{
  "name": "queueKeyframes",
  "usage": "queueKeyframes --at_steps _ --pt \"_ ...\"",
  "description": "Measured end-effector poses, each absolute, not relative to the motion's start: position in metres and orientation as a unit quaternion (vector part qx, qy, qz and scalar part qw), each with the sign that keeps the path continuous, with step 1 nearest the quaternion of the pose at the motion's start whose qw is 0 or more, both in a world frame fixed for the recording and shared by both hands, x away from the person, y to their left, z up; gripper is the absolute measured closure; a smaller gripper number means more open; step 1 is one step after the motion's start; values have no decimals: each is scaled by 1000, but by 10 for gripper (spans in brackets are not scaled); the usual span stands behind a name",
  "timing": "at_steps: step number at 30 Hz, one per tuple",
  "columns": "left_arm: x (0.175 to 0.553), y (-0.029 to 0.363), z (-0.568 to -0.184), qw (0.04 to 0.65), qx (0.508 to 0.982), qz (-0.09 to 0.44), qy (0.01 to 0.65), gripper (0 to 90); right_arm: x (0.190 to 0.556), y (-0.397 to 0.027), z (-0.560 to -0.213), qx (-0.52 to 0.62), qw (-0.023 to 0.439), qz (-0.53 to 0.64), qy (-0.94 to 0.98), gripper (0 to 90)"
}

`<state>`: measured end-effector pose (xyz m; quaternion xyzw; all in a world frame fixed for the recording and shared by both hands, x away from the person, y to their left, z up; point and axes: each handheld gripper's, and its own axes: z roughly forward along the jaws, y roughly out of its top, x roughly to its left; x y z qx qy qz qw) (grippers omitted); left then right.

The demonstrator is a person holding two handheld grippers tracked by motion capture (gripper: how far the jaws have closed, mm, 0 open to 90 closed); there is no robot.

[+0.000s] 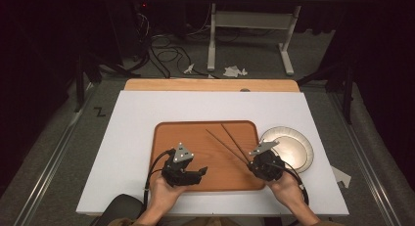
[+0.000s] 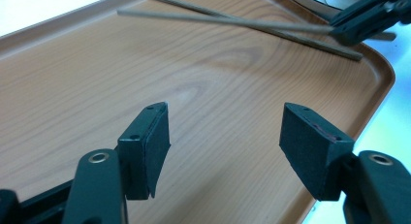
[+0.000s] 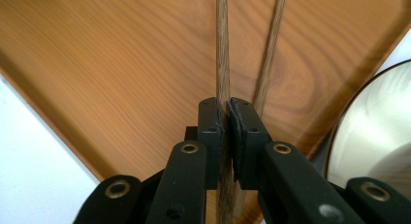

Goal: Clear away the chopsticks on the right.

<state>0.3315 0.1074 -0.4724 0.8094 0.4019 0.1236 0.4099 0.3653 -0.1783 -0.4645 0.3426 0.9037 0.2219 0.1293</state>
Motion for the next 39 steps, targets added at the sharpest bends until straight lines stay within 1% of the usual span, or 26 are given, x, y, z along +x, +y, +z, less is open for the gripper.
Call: queueKeyframes --at_steps 8,18,29,33,36,39 --pt "331 106 -473 409 809 123 403 351 370 -179 -478 362 112 203 903 841" --pt "331 106 -473 408 810 124 402 351 371 -176 -482 359 105 199 906 817" --pt "331 107 -472 409 811 123 401 351 373 -177 -484 365 122 195 902 839" --pt "331 107 -473 408 810 123 402 351 371 -176 -484 363 127 196 902 789" --pt "331 107 -473 408 811 122 401 351 369 -177 -481 359 131 204 901 770" --pt "330 107 -472 411 809 124 402 351 366 -179 -476 349 136 219 901 709"
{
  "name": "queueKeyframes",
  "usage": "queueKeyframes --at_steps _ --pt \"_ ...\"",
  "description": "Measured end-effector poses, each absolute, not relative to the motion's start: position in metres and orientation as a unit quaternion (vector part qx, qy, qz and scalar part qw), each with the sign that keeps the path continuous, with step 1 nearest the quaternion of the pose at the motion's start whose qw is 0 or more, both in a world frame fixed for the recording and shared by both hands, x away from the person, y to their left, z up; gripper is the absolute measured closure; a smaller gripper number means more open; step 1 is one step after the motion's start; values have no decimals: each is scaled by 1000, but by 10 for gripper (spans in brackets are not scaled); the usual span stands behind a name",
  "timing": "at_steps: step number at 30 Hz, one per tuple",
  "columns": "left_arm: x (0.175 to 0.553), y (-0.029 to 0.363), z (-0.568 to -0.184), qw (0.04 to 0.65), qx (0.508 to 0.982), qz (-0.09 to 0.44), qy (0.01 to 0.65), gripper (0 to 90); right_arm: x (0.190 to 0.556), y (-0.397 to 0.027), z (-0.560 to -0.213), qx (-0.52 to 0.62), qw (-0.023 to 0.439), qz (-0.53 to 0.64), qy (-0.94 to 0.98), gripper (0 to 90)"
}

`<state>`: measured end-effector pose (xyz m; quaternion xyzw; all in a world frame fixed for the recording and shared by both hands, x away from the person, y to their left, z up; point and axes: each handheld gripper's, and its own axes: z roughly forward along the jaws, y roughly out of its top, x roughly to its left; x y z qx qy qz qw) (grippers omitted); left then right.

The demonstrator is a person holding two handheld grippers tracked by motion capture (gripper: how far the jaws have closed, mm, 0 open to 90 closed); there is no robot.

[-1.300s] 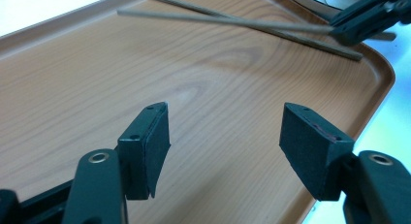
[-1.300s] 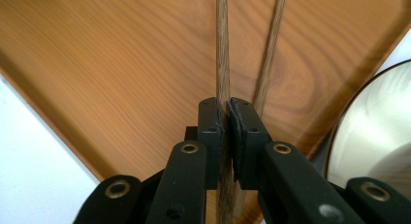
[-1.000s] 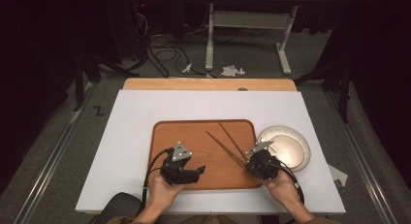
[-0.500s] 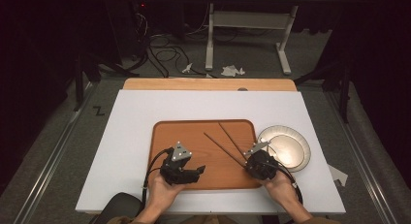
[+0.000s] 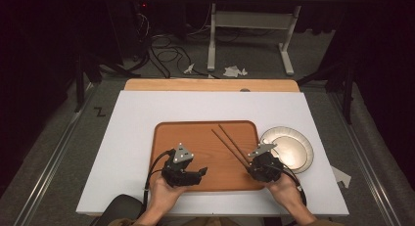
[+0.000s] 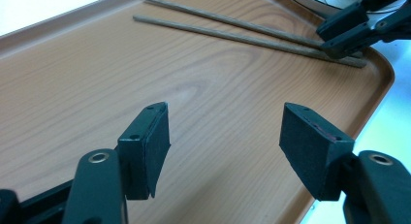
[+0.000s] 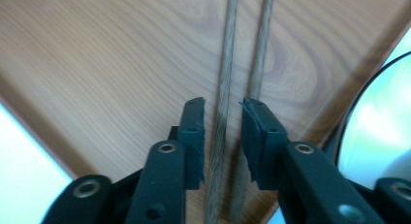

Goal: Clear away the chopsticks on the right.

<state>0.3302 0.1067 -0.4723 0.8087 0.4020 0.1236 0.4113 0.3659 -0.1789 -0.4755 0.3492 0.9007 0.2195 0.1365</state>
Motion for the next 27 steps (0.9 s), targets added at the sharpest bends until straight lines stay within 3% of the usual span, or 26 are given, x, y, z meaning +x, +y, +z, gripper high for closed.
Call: queueKeyframes --at_steps 13,27 --pt "326 107 -472 413 808 124 401 351 345 -195 -466 329 138 287 889 549" --pt "325 107 -474 413 809 119 402 351 341 -203 -474 331 135 286 889 514"
